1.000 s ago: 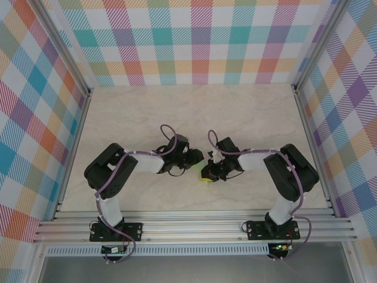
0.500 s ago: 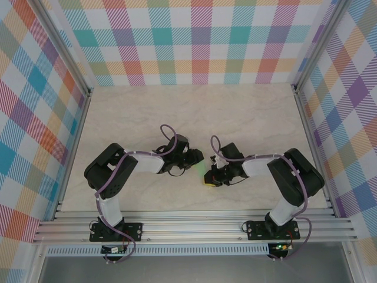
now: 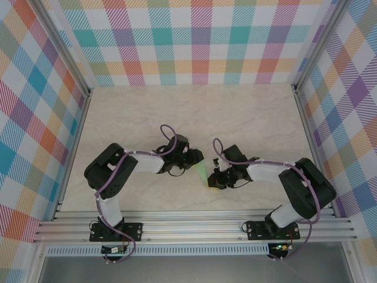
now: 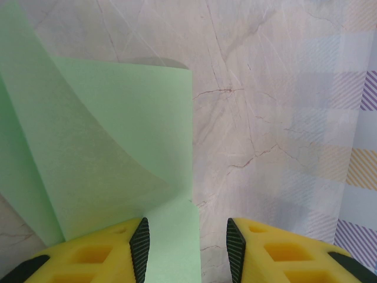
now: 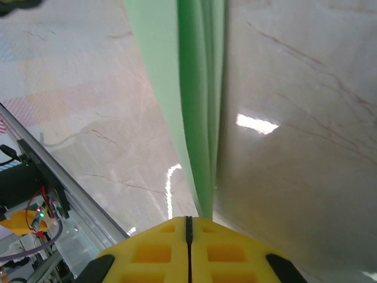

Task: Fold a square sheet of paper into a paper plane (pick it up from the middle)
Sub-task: Fold the wing for the fifth time at the center of the table.

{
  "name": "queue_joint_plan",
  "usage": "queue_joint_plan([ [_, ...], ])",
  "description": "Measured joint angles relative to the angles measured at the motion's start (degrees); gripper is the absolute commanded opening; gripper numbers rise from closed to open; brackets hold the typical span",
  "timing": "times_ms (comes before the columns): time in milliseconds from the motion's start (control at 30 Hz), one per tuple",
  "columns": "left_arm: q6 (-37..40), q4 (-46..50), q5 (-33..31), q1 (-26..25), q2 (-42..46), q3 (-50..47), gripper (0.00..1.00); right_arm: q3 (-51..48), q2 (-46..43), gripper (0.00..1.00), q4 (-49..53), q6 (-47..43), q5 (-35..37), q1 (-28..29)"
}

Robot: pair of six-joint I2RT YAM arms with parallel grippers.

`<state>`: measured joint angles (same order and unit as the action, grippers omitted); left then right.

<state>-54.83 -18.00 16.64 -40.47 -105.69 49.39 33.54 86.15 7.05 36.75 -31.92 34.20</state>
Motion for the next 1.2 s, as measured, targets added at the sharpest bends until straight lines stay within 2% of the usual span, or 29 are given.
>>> queue_joint_plan([
  [400,0.00,-0.02,0.02,0.00,0.00,0.00,0.42,5.16,4.33,0.06,-8.61,9.33,2.75,0.15],
  [667,0.24,0.04,0.20,0.02,0.00,0.07,0.43,4.44,8.72,0.00,-8.02,8.63,4.98,0.20],
  [1200,2.86,5.90,0.72,-0.04,0.17,3.10,0.48,4.00,8.74,0.00,-8.76,7.13,4.98,0.20],
])
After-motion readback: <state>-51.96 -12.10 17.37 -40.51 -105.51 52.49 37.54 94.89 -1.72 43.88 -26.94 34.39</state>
